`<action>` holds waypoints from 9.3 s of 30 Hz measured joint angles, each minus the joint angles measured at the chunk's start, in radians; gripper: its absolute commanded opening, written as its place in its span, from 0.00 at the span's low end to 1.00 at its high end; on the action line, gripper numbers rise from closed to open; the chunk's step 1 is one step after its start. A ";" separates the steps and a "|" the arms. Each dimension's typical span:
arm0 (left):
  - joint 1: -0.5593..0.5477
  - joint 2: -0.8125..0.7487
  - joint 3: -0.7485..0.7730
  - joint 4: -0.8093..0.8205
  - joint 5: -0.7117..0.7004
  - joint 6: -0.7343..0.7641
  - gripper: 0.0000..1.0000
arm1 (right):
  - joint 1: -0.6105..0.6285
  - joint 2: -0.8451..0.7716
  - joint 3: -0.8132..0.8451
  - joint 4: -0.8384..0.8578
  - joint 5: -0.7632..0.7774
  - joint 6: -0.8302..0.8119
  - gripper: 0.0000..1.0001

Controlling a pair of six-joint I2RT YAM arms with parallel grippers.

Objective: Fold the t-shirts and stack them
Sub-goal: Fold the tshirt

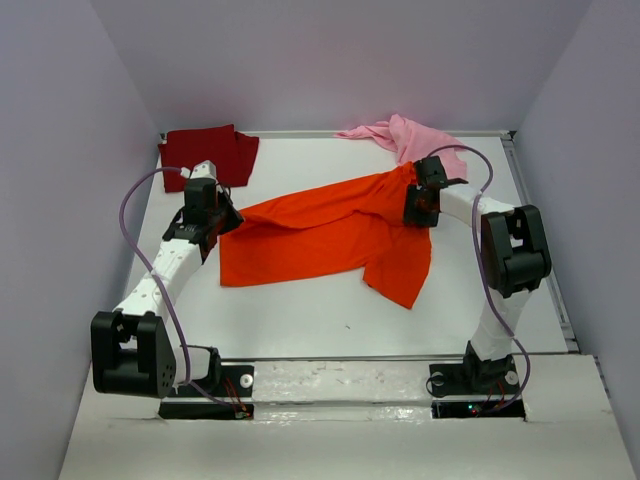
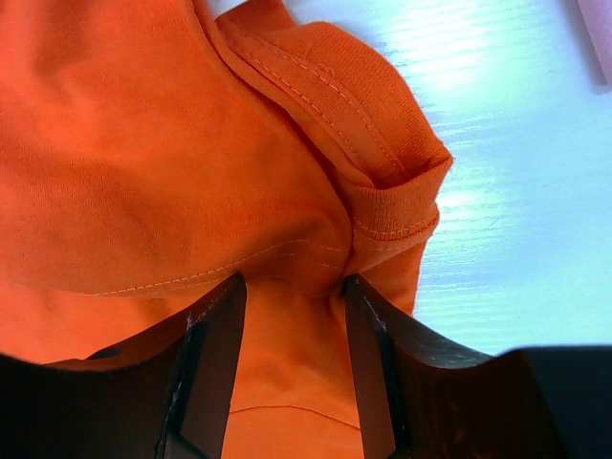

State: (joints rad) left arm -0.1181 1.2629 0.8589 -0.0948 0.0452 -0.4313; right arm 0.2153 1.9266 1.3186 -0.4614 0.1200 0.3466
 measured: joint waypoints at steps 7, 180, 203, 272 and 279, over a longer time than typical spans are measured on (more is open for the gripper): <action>0.000 -0.003 0.000 0.000 0.004 0.002 0.00 | 0.000 0.000 0.005 -0.012 0.014 -0.008 0.52; -0.005 -0.064 -0.017 0.008 0.005 0.009 0.00 | 0.000 0.032 0.131 -0.068 0.053 -0.023 0.24; -0.005 -0.064 -0.017 0.008 0.005 0.012 0.00 | 0.000 0.047 0.132 -0.078 0.036 -0.037 0.26; 0.126 0.228 -0.133 -0.043 0.018 -0.098 0.00 | 0.000 0.034 0.193 -0.085 0.002 -0.036 0.27; 0.140 0.234 -0.008 -0.181 -0.066 -0.063 0.00 | 0.000 0.034 0.195 -0.084 -0.007 -0.037 0.27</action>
State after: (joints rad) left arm 0.0216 1.4967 0.8509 -0.2756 -0.0212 -0.4942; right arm 0.2153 1.9602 1.5139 -0.5457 0.1127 0.3096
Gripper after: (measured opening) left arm 0.010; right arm 0.273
